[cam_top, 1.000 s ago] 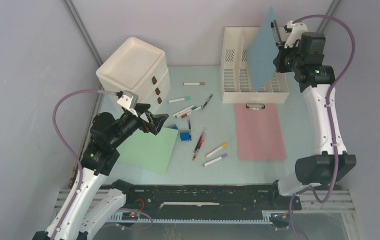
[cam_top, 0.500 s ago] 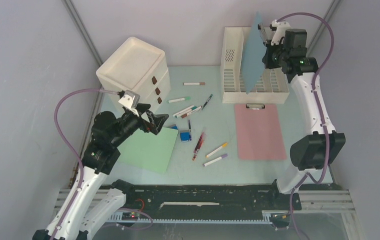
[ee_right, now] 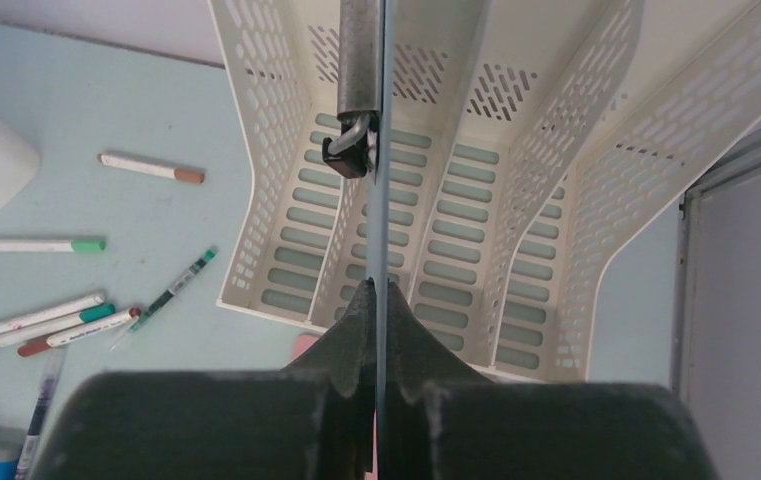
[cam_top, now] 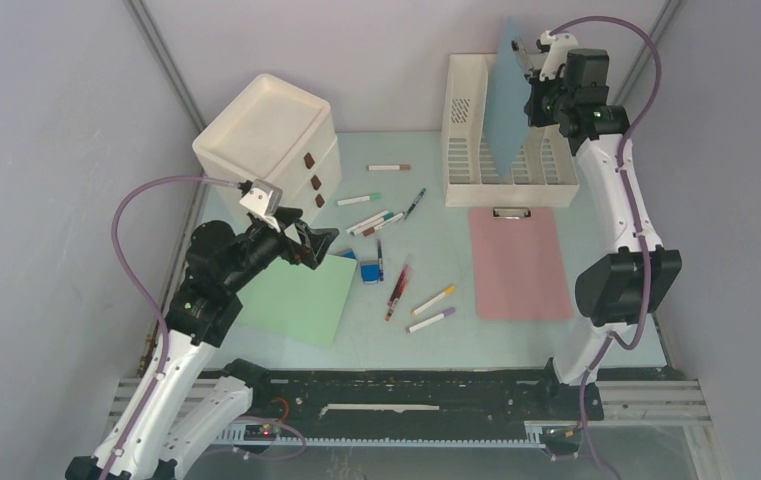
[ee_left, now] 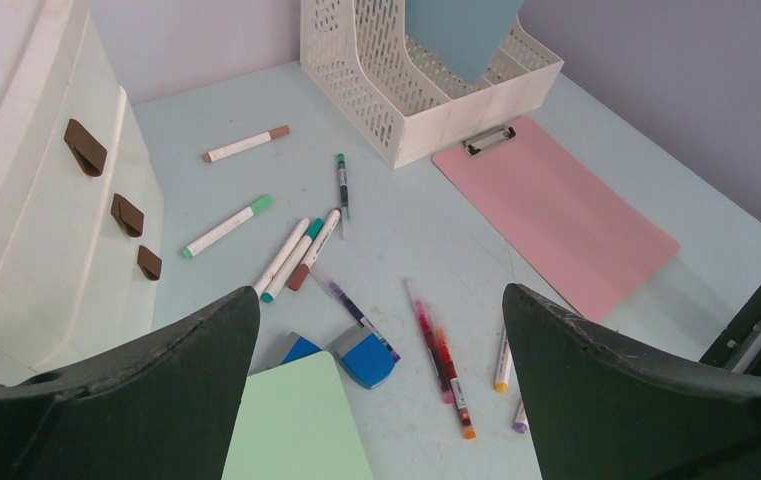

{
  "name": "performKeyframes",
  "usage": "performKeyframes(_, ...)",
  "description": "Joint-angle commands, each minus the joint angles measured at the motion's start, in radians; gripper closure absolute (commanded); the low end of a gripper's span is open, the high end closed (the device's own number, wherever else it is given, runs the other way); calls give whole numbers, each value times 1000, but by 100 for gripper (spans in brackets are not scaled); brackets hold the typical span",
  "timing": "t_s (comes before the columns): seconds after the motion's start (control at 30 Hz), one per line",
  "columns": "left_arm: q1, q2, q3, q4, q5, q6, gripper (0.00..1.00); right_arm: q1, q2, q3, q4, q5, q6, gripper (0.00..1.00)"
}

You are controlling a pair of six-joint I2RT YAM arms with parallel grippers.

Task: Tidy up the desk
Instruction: Place the folder in the storage box.

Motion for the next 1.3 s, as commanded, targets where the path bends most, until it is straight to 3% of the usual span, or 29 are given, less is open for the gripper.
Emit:
performKeyframes(0.0, 6, -1, 14, 17, -17, 25, 0, -1, 9, 51, 40, 12, -26, 100)
performKeyframes(0.33, 6, 5, 15, 17, -7, 23, 0, -13, 19, -65, 44, -63, -21, 99)
performKeyframes(0.53, 6, 30, 17, 18, 14, -10, 0, -36, -7, -127, 38, -140, -14, 75)
performKeyframes(0.77, 6, 63, 16, 39, 87, -155, 0, -88, -161, -243, 29, -275, 5, 34)
performKeyframes(0.9, 5, 53, -5, 5, 125, -242, 0, -159, -358, -419, 44, -449, 16, 22)
performKeyframes(1.0, 4, 21, -62, 7, 123, -314, 0, -208, -521, -581, 18, -609, -3, 19)
performKeyframes(1.13, -41, -13, -135, 10, 17, -349, 0, -214, -694, -727, -112, -789, -86, 19)
performKeyframes(1.27, -206, 3, -157, -20, -283, -346, 0, -204, -811, -856, -154, -919, -154, 19)
